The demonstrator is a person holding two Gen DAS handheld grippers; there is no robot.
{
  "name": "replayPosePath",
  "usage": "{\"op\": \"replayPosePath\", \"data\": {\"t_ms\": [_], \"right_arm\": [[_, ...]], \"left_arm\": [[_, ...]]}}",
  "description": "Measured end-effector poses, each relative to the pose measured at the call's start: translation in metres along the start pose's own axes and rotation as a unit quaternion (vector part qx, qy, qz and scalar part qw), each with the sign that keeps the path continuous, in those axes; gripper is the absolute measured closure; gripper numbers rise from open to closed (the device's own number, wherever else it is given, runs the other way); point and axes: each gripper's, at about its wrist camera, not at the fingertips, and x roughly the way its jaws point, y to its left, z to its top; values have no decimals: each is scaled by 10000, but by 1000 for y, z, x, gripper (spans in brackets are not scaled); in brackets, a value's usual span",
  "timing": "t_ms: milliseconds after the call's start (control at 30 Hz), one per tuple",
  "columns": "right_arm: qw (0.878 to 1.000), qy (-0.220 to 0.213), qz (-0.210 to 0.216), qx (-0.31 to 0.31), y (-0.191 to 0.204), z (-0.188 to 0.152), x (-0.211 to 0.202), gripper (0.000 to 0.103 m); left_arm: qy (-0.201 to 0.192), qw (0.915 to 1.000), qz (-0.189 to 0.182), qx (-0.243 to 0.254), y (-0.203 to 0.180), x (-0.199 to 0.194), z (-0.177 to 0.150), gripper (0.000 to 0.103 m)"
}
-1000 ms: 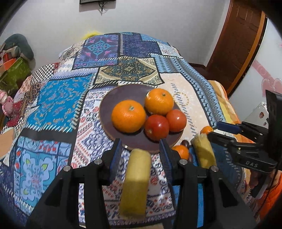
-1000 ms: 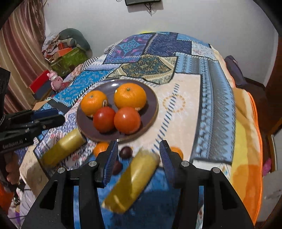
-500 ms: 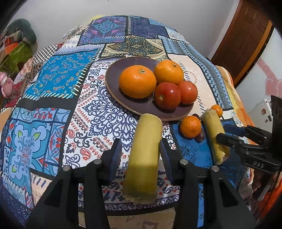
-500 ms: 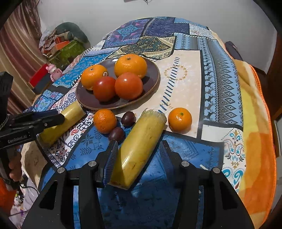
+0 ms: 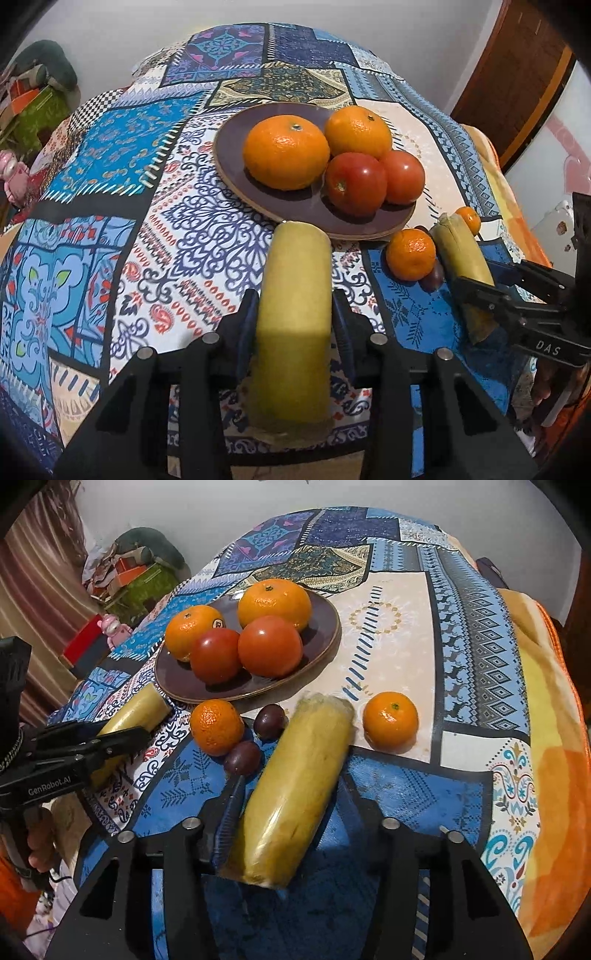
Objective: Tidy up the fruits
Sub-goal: 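Grasp a yellow cob with the left tool while the right tool grasps another, then carry both yellow cobs over the plate and lower them toward it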
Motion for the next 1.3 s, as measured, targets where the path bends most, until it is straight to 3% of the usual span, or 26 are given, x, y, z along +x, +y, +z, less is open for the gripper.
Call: {"op": "replayPosePath", "data": {"t_ms": [133, 400, 600, 933, 1300], "right_arm": [[10000, -23, -56, -40, -7, -5, -9, 67], [9999, 81, -83, -102, -12, -7, -13, 67], [9997, 196, -100, -73, -10, -2, 1, 66], [10000, 29, -82, 41, -10, 3, 3, 67], [9994, -346, -24, 93, -14, 19, -23, 67]], "left_arm": [[11, 9999, 17, -133, 8, -7, -4, 66], [14, 9998, 126, -147, 11, -11, -10, 66], [68, 9998, -3, -161, 15, -10, -12, 66], [-61, 9997, 187, 130, 5, -6, -13, 66], [-204, 9995, 212, -103, 29, -25, -6, 66]]}}
